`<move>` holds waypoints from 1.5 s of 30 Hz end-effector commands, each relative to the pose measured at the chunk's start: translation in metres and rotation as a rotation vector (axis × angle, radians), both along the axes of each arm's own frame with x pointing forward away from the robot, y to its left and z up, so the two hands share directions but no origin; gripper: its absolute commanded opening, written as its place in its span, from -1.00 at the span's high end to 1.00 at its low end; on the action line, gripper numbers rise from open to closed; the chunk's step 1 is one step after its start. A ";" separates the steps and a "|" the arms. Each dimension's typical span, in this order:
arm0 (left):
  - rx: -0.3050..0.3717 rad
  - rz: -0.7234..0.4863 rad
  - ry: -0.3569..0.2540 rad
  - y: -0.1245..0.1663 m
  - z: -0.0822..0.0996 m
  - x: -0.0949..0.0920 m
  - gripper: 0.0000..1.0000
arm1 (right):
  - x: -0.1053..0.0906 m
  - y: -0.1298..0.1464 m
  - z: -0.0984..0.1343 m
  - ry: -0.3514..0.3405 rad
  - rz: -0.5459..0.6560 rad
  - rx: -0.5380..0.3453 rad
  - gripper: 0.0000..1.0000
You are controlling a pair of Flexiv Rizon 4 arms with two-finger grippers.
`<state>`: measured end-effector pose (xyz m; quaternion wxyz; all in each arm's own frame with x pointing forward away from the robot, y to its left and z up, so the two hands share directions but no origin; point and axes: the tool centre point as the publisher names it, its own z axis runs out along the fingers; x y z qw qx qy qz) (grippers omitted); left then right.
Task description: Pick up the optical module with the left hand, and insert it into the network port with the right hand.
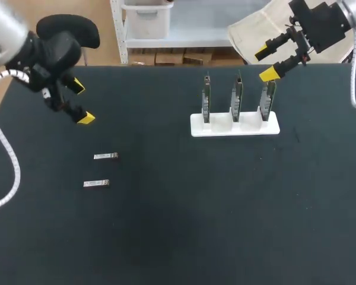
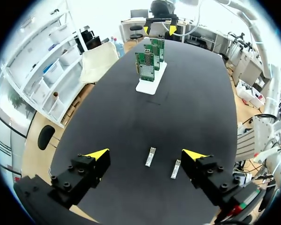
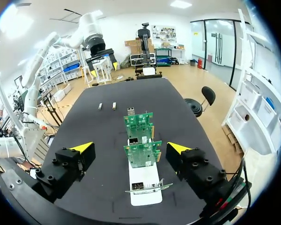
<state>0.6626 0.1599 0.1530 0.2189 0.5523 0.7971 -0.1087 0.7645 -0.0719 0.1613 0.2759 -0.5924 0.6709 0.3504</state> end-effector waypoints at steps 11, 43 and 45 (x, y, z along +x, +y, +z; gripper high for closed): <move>0.208 -0.159 -0.001 -0.020 -0.042 -0.008 -1.00 | -0.002 0.000 0.000 -0.003 -0.003 -0.001 -1.00; 0.414 -0.248 0.034 -0.001 -0.134 0.000 -1.00 | -0.002 0.000 0.000 -0.003 -0.003 -0.001 -1.00; 0.405 -0.252 0.044 -0.001 -0.137 0.002 -1.00 | -0.002 0.000 0.000 -0.003 -0.003 -0.001 -1.00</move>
